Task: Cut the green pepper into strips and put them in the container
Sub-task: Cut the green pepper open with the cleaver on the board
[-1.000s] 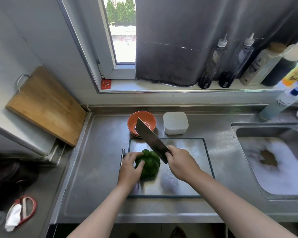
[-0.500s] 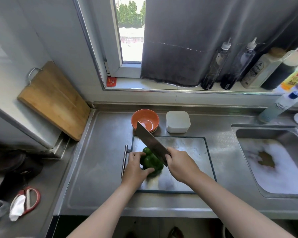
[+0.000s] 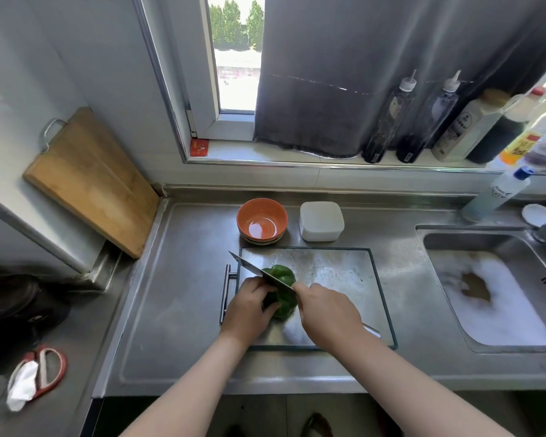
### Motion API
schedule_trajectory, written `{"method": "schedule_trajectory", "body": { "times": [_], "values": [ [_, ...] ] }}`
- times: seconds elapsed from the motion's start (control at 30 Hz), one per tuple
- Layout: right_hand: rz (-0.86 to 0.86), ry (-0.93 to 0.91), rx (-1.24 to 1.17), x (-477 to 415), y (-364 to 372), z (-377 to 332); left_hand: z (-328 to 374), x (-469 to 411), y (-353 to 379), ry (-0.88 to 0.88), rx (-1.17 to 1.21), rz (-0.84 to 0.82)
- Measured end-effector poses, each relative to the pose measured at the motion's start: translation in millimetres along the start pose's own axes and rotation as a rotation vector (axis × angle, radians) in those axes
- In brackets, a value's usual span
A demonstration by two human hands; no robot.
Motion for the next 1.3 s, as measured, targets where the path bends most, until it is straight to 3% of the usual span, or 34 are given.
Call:
{"method": "schedule_trajectory", "body": {
  "times": [1.07, 1.3],
  "values": [
    [-0.156, 0.077, 0.032, -20, -5, -30, -17, -3, 7, -0.062, 0.069, -0.041],
    [-0.159, 0.077, 0.025, -13, -1, -3, -20, -8, 10, -0.048, 0.081, -0.062]
  ]
}}
Point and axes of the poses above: each hand's wrist, its own x-axis away from the middle knuckle, its own y-axis out of the palm, z = x × y, the point moved 8 cm from there along -x, towards the middle knuckle, and after that the axes turned 5 degrees about y, right-handed, at the moved point
